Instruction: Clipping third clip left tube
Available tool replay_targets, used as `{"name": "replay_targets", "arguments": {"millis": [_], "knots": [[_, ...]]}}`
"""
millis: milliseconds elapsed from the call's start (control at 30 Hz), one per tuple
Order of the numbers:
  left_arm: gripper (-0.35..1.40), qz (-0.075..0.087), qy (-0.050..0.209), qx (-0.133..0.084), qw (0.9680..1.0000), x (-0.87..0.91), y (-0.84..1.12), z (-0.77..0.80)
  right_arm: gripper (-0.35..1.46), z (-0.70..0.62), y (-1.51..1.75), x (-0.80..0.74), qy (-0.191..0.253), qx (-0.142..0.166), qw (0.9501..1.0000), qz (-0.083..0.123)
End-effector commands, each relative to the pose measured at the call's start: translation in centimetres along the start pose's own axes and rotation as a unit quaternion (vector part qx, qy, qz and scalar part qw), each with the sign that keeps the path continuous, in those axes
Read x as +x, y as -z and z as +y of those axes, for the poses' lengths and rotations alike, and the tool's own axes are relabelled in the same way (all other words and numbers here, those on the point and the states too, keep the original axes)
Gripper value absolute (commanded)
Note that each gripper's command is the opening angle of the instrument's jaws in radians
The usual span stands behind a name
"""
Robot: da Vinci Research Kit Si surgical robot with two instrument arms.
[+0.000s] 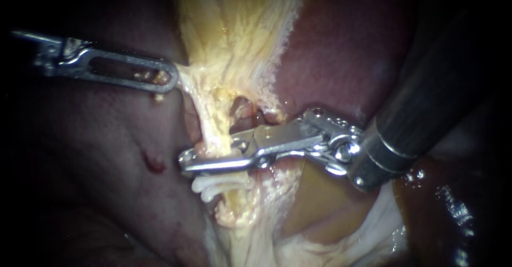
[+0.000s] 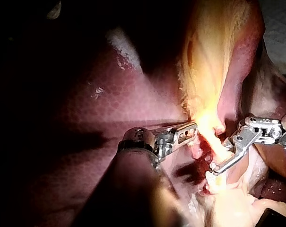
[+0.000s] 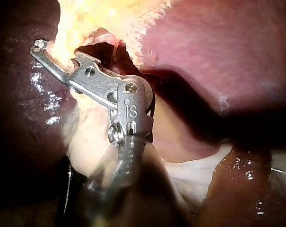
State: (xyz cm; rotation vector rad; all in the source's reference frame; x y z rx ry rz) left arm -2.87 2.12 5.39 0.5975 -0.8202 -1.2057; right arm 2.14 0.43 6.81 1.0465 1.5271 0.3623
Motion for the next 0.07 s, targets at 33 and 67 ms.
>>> {"name": "replay_targets", "arguments": {"millis": [33, 67], "knots": [[-0.35, 0.000, 0.000, 0.000, 1.0000, 0.00, 0.00, 0.00, -0.35, 0.00, 0.01, 0.00, 0.000, 0.000, 1.0000, 0.000], [-0.35, 0.000, 0.000, 0.000, 1.0000, 0.00, 0.00, 0.00, -0.35, 0.01, 0.01, 0.00, 0.000, 0.000, 1.0000, 0.000]]}}
